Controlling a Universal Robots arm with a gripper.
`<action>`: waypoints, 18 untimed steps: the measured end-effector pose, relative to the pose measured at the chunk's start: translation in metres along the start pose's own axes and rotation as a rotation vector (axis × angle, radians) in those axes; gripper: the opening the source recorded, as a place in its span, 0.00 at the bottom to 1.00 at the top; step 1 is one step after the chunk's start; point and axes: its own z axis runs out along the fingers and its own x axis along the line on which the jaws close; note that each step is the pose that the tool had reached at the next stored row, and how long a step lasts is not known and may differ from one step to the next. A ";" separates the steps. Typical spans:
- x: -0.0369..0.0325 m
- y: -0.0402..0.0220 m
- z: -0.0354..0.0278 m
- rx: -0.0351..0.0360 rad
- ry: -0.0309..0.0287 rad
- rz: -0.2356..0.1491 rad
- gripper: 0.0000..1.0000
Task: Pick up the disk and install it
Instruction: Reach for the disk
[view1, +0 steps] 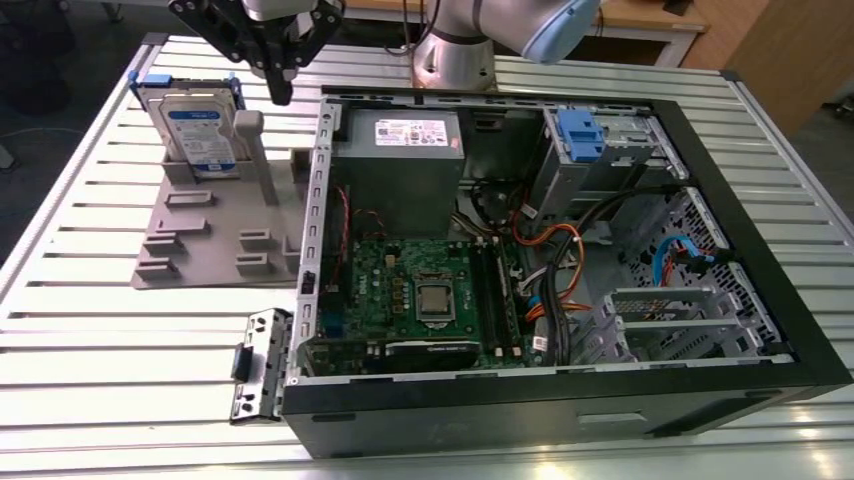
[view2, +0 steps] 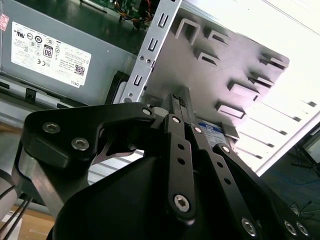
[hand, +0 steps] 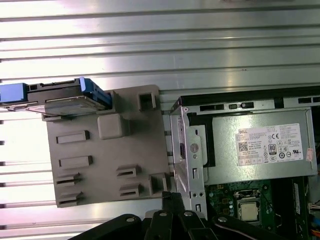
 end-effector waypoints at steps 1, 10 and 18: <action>0.0004 0.0000 0.0000 0.0000 0.0000 0.000 0.10; 0.0035 -0.0003 0.0000 0.0000 0.0000 0.000 0.10; 0.0061 -0.0005 -0.0001 0.0000 0.0000 0.000 0.10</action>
